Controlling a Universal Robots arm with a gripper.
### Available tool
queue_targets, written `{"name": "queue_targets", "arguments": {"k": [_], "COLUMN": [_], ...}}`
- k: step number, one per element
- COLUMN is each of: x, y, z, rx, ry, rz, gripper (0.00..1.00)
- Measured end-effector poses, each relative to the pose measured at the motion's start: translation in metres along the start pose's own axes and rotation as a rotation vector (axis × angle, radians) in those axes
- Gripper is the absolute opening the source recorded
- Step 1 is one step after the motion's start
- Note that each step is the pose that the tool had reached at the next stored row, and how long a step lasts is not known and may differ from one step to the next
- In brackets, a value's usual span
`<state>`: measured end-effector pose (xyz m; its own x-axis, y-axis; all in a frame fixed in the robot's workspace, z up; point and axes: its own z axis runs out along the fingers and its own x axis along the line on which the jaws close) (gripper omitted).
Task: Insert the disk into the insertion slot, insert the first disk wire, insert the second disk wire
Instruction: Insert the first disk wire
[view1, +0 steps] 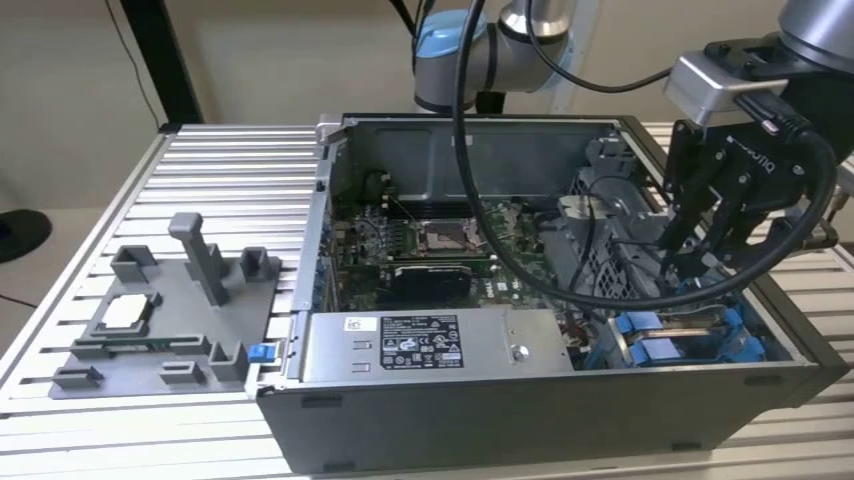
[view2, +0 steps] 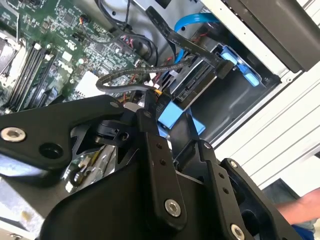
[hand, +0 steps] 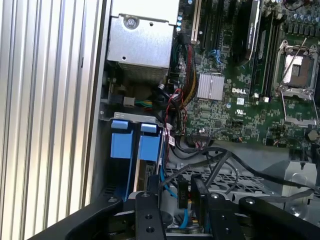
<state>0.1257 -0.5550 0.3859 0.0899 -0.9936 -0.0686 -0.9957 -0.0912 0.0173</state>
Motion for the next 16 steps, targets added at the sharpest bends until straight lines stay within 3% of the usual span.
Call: {"name": "queue_targets", "arguments": {"k": [2, 3, 16], "x": [-0.0001, -0.0001, -0.0019], "y": [-0.0002, -0.0002, -0.0004], "z": [0.0003, 0.0006, 0.0020], "rx": [0.0000, 0.0000, 0.0000], "ry": [-0.0001, -0.0002, -0.0001], "rz": [0.000, 0.000, 0.000], "gripper": [1.00, 0.00, 0.00]}}
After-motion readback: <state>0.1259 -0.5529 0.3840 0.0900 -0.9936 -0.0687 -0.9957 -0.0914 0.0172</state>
